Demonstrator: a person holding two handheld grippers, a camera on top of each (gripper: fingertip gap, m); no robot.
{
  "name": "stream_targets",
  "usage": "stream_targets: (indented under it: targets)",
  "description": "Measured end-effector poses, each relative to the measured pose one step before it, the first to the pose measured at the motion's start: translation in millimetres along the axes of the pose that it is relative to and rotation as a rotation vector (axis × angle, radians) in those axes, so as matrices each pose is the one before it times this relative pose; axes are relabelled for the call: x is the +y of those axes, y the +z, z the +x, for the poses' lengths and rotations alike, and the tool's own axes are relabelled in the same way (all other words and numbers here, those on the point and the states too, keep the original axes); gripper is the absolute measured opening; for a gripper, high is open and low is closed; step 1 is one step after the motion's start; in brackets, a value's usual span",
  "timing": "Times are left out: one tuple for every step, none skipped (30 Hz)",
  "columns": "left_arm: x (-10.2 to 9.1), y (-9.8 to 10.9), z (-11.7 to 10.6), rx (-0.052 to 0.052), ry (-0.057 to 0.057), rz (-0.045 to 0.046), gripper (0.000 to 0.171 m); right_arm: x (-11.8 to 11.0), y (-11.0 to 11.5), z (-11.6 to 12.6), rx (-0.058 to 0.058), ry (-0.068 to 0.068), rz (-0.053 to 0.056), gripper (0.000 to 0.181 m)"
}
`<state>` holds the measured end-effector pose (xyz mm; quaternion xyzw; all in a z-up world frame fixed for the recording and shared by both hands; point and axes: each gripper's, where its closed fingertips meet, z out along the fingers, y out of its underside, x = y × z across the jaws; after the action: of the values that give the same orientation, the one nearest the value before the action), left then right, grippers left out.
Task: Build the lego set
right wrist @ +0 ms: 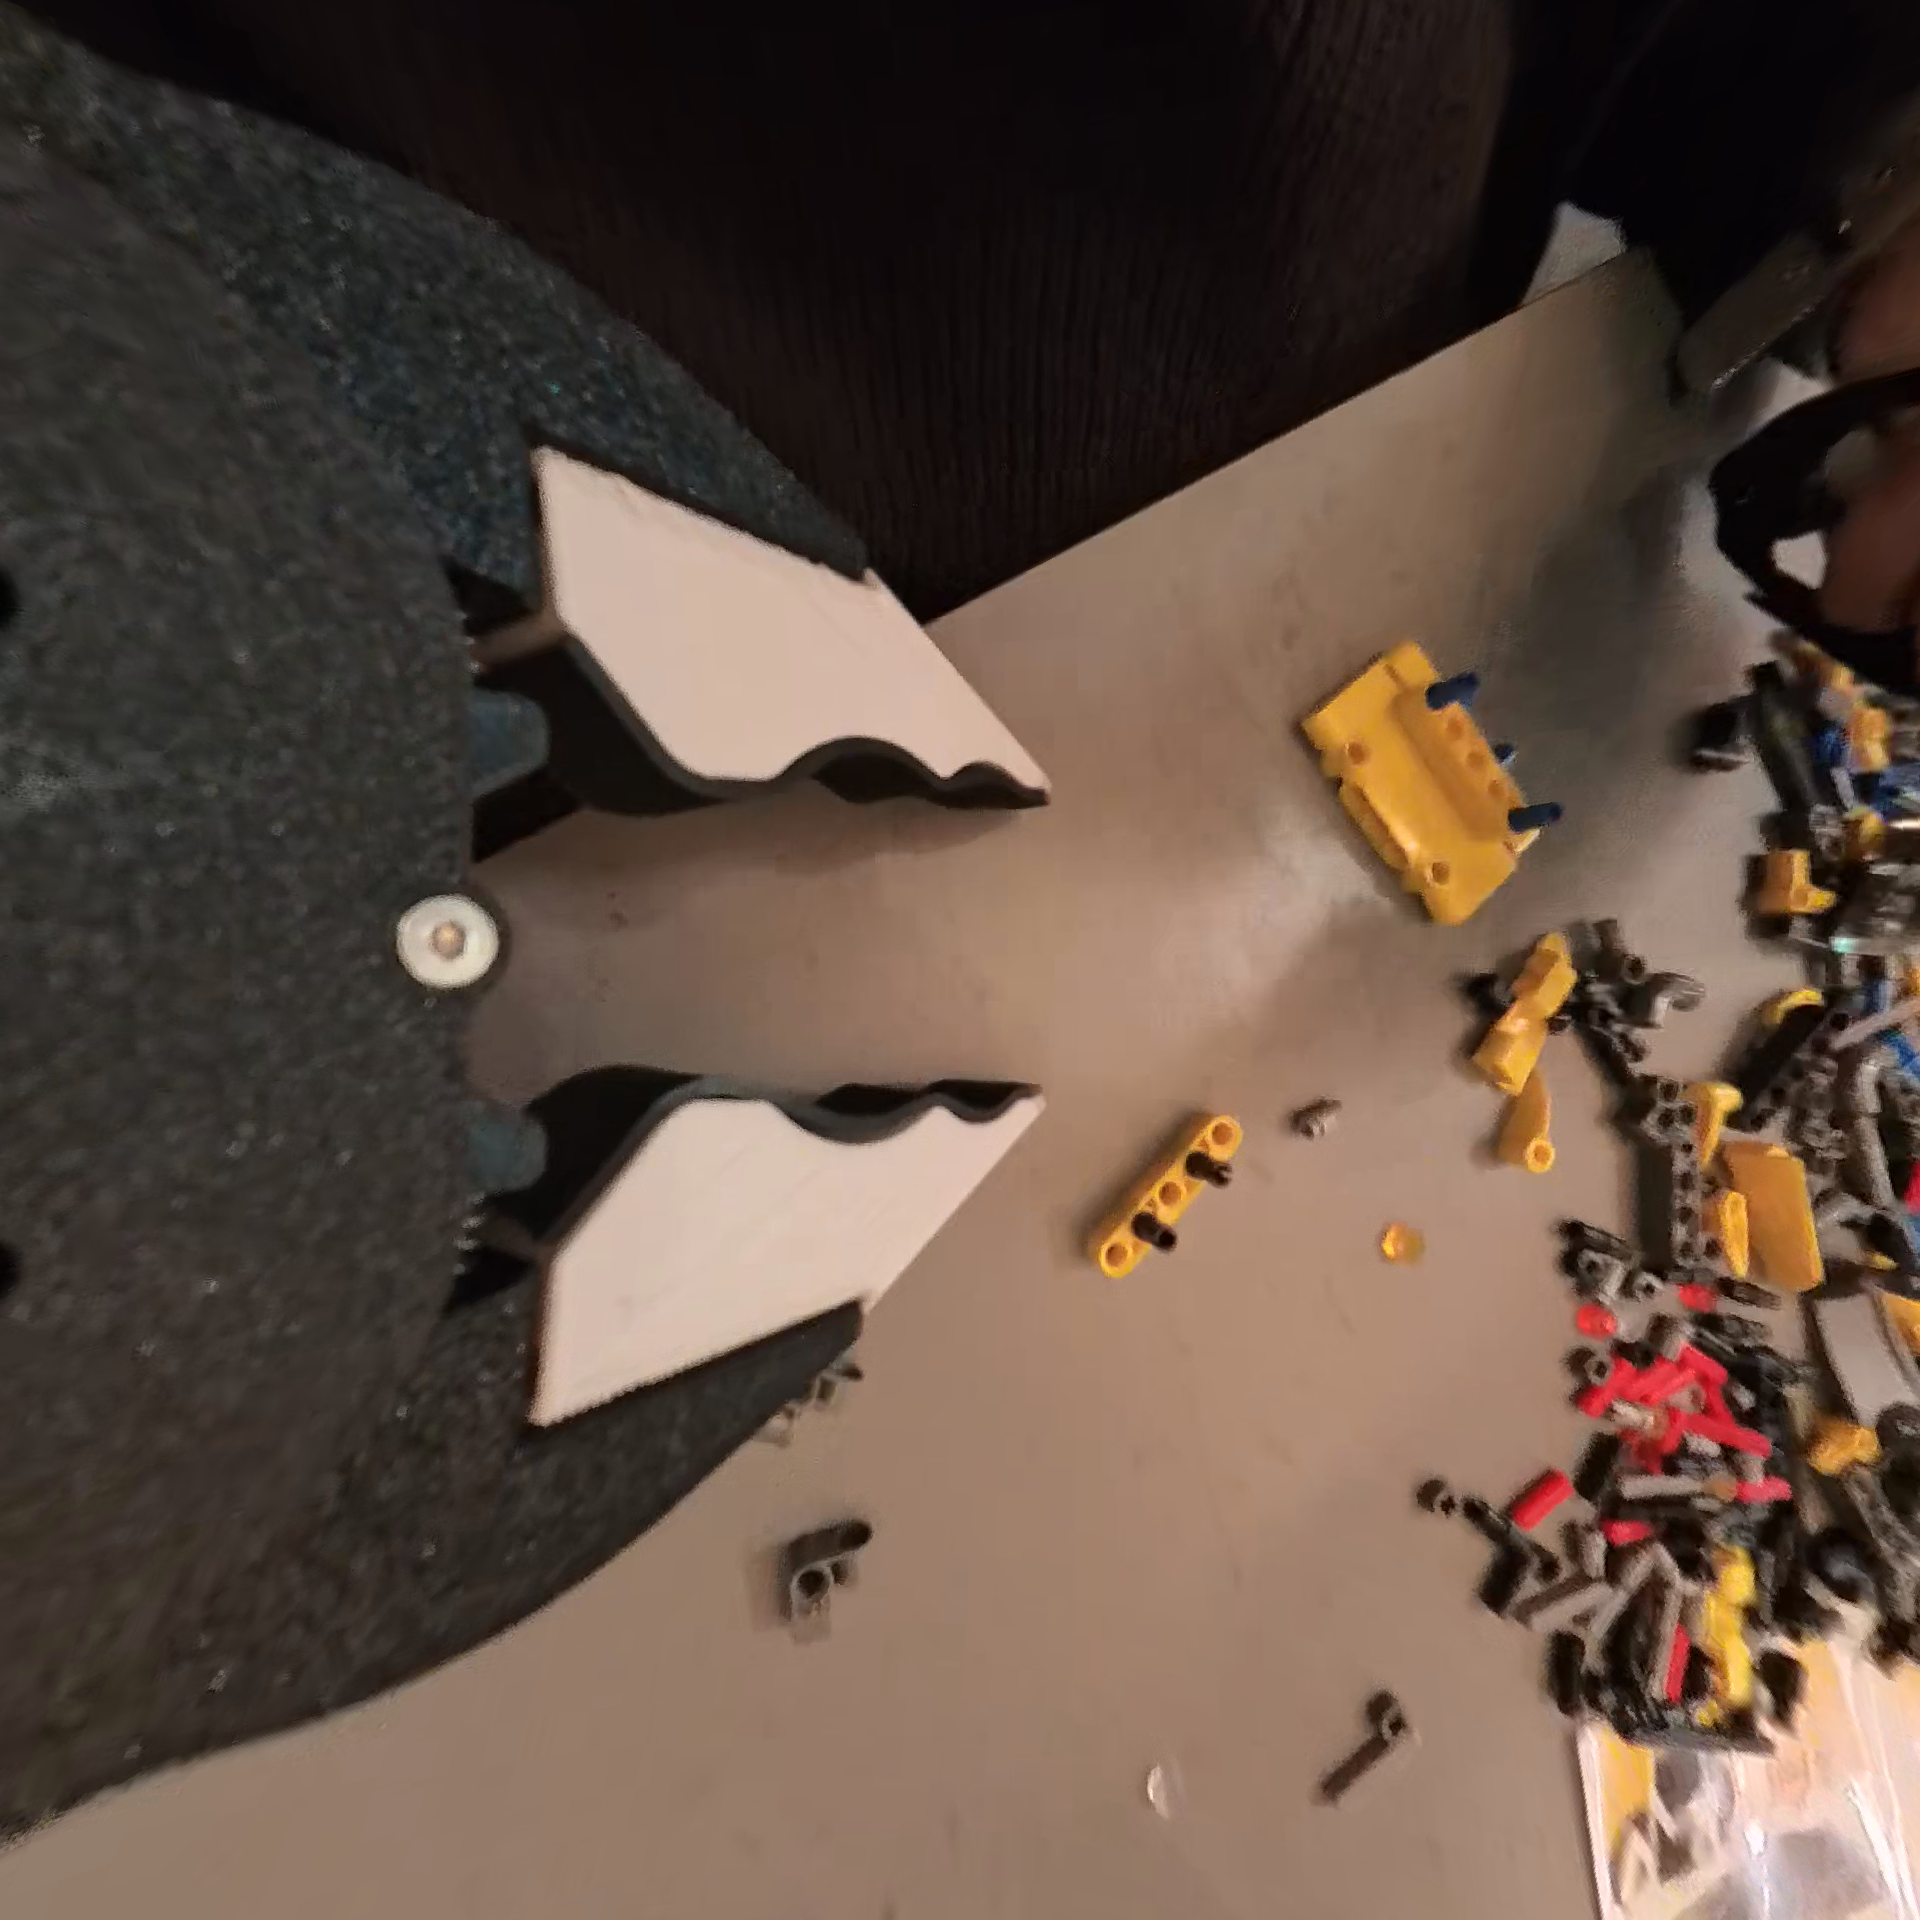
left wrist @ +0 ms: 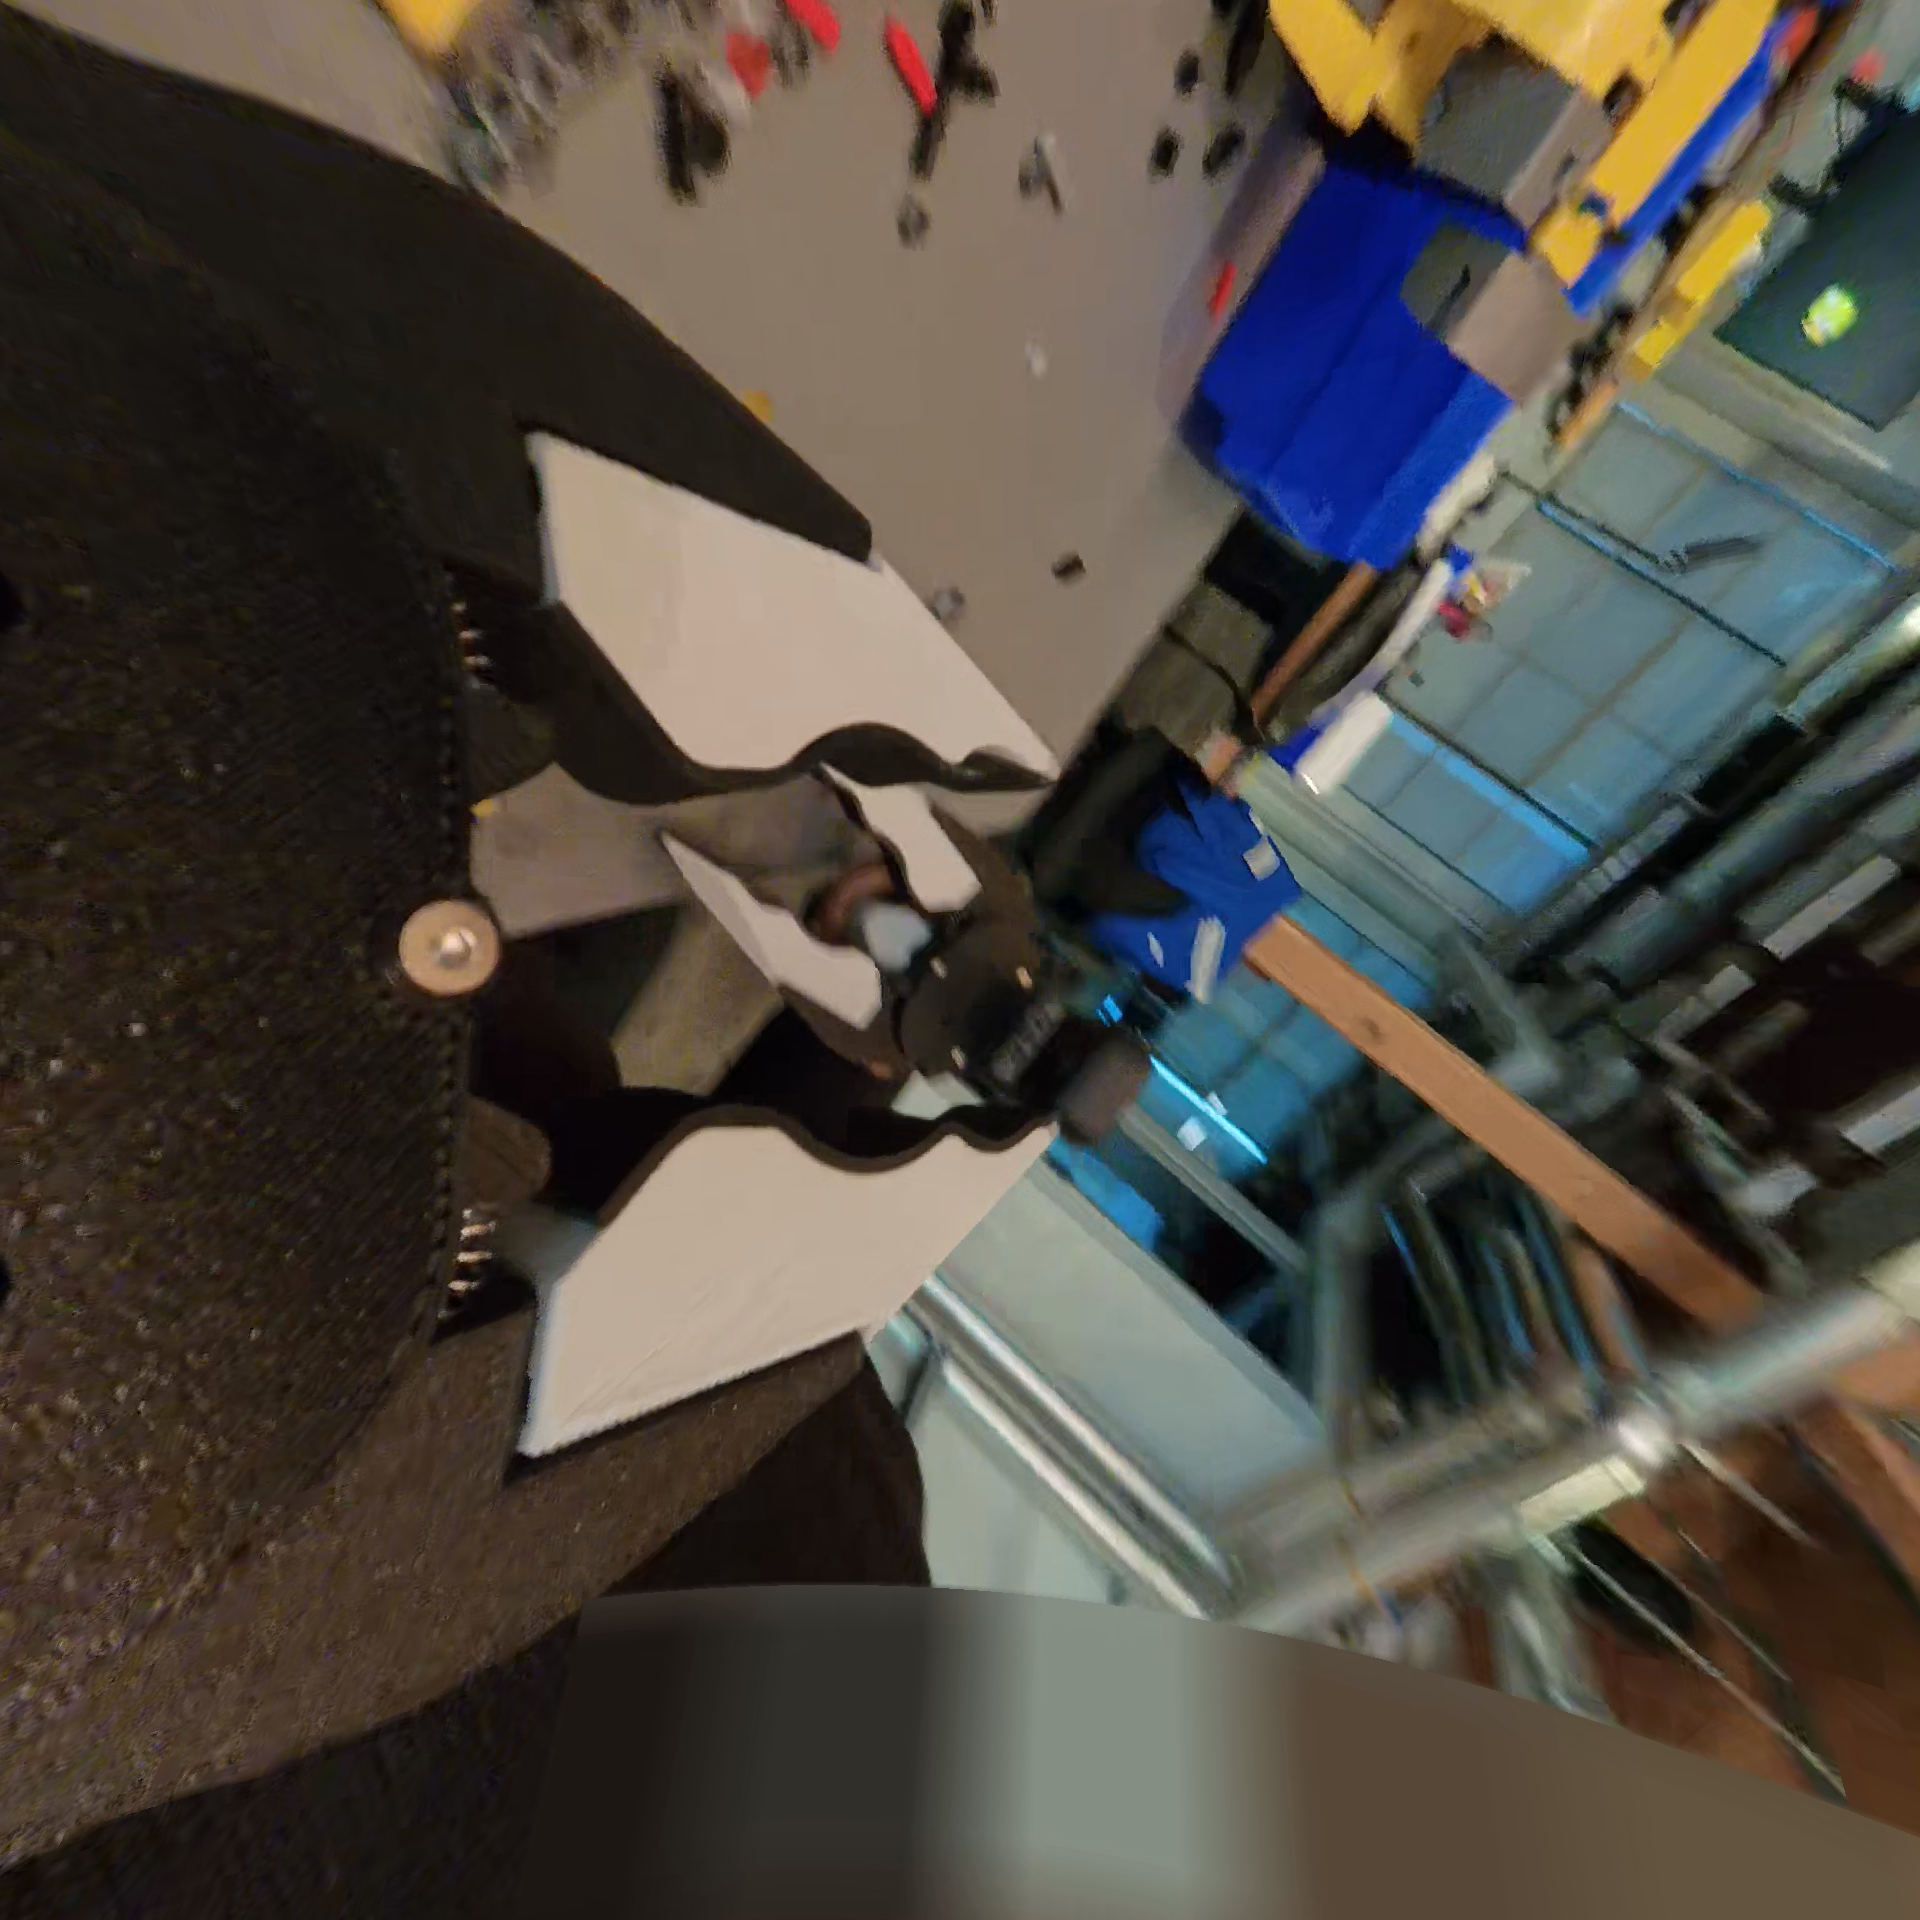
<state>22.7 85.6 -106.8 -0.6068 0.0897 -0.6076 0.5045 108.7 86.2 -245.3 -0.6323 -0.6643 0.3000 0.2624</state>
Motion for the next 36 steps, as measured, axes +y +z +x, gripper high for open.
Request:
stream_targets:
  targets:
    - [5.83, -3.81, -4.34, -0.067, 0.0459, -0.04671, 0.069, -3.0, -2.11, -0.92, 0.0188, 0.001, 0.0289, 0.051]
    - [6.24, -4.48, -3.31, -0.0628, 0.0464, -0.04479, 0.076, -4.06, -2.6, 1.68, 0.0285, -0.0016, 0.0324, 0.051]
    - [6.71, -4.64, -2.4, -0.0574, 0.0416, -0.04184, 0.083, -5.18, -2.6, 2.93, 0.0295, -0.0011, 0.0367, 0.051]
    - [7.76, -4.52, -1.99, -0.0538, 0.034, -0.04254, 0.092, -6.73, -2.14, 4.58, 0.0331, 0.0007, 0.0421, 0.052]
    - [9.12, -4.02, -1.56, -0.0463, 0.0304, -0.04506, 0.099, -7.86, -0.93, 5.73, 0.0363, -0.0001, 0.0457, 0.052]
    - [9.79, -3.3, -0.64, -0.0366, 0.0292, -0.04316, 0.101, -8.39, 0.71, 5.48, 0.0352, 0.0001, 0.0465, 0.052]
    - [8.76, -2.43, -1.01, -0.0347, 0.0241, -0.03415, 0.102, -7.42, 2.51, 3.27, 0.022, 0.0086, 0.0343, 0.051]
    - [7.53, -1.22, -1.66, -0.0342, 0.0167, -0.02733, 0.102, -6.15, 4.04, -0.51, -0.0009, 0.0146, 0.0187, 0.051]
    - [6.61, -0.3, -1.74, -0.0291, 0.01, -0.02705, 0.102, -6.04, 5.17, -2.96, -0.0099, 0.011, 0.0152, 0.052]
    - [5.63, 0.47, -1.78, -0.0232, 0.0047, -0.02769, 0.102, -5.61, 5.81, -3.5, -0.006, 0.0039, 0.0138, 0.053]
    - [3.54, 0.52, -3.12, -0.0252, 0.0027, -0.02247, 0.101, -4.22, 6.13, -5.27, -0.0102, -0.0047, 0.0069, 0.052]
    - [0.39, -0.04, -4.5, -0.0288, 0.0052, -0.01048, 0.101, -1.98, 6.26, -7.72, -0.0216, -0.0128, -0.0055, 0.051]
    - [-2.66, -0.66, -6.18, -0.0334, 0.0062, 0.00271, 0.097, 0.42, 6.14, -8.71, -0.0248, -0.0187, -0.0182, 0.051]
    - [-5.07, -1.55, -7.97, -0.0365, 0.0026, 0.01368, 0.092, 1.28, 5.69, -8.26, -0.0191, -0.022, -0.0237, 0.052]
    - [-6.62, -1.84, -7.83, -0.0286, -0.0001, 0.02224, 0.088, 1.07, 4.95, -8.57, -0.0183, -0.0215, -0.0212, 0.052]
    - [-6.83, -1.89, -8.08, -0.0227, -0.0028, 0.02551, 0.083, 0.04, 4.09, -8.44, -0.0159, -0.0151, -0.0142, 0.055]
    - [-5.62, -1.39, -9.28, -0.0271, -0.0051, 0.0198, 0.076, -0.58, 3.66, -6.97, -0.0067, -0.0078, -0.0097, 0.057]
    - [-3.86, -0.66, -9.1, -0.0267, -0.0004, 0.0104, 0.067, -0.51, 3.15, -5.96, -0.0016, -0.0034, -0.0077, 0.06]
    - [-1.0, 0.48, -7.62, -0.0214, 0.0067, -0.00429, 0.058, 0.02, 3.08, -6.04, -0.0032, 0.0069, -0.0016, 0.063]
    - [1.83, 1.34, -6.9, -0.0239, 0.0094, -0.01932, 0.051, 1.41, 3.84, -6.01, -0.0077, 0.0238, 0.0017, 0.067]
    - [3.42, 2.23, -5.88, -0.0279, 0.0141, -0.02483, 0.047, 4.07, 4.81, -4.43, -0.0019, 0.0369, -0.0092, 0.073]
    - [4.37, 2.6, -4.88, -0.0328, 0.018, -0.02689, 0.044, 5.57, 4.88, -2.2, 0.0115, 0.0372, -0.0198, 0.081]
    - [4.59, 2.62, -3.92, -0.0361, 0.0224, -0.0256, 0.041, 3.71, 3.26, -0.26, 0.0233, 0.0209, -0.0184, 0.082]
    - [3.95, 2.42, -1.85, -0.0298, 0.0337, -0.01982, 0.039, 0.19, 0.83, 3.17, 0.0437, 0.0042, -0.0045, 0.081]
    - [2.51, 1.93, -1.18, -0.0273, 0.0356, -0.01196, 0.038, -1.96, -0.26, 5.39, 0.0546, -0.0046, 0.009, 0.077]
    - [1.07, 1.66, -0.41, -0.0201, 0.0269, -0.00282, 0.037, -1.35, 0.51, 3.5, 0.0349, -0.0107, 0.0072, 0.072]
    - [-0.11, 1.05, 1.35, -0.0034, 0.0163, 0.00345, 0.036, 1.41, 1.85, 0.58, 0.009, -0.0109, -0.0113, 0.067]
    - [-0.38, 0.91, 2.1, 0.0069, 0.005, 0.00548, 0.035, 3.29, 2.6, -0.54, -0.0028, -0.0047, -0.0287, 0.065]
    - [-0.25, 0.29, 1.27, 0.007, -0.0033, 0.0043, 0.036, 1.95, 1.87, -0.83, -0.011, 0.0047, -0.0229, 0.062]
    - [0.11, -0.06, 0.35, 0.0025, -0.004, 0.00249, 0.036, 1.32, 1.21, -0.14, -0.0146, 0.0153, -0.0151, 0.061]
    - [-0.03, -0.4, 0.34, 0.0031, -0.0035, 0.00344, 0.036, 1.95, 0.91, 0.62, -0.0176, 0.0204, -0.0173, 0.058]
    - [-0.46, -0.79, 0.43, 0.0032, -0.0051, 0.00514, 0.036, 1.42, -0.34, 1.47, -0.0172, 0.0072, -0.0104, 0.053]
    - [-1.16, -0.84, 0.14, 0.0012, -0.0037, 0.0089, 0.036, 0.99, -1.34, 2.21, -0.0145, -0.0155, -0.0043, 0.048]
    - [-1.55, -0.81, 0.23, 0.0018, -0.0029, 0.01125, 0.036, 1.21, -1.43, 1.87, -0.0212, -0.0155, -0.0042, 0.044]
    - [-1.55, -0.48, 0.74, 0.0046, -0.0027, 0.00966, 0.037, 0.84, -1.31, 1.52, -0.0293, 0.0012, -0.0041, 0.041]
    - [-1.51, 0.04, 1.15, 0.0066, 0.0001, 0.00695, 0.037, 0.31, -1.52, 0.49, -0.0412, 0.014, -0.0065, 0.039]
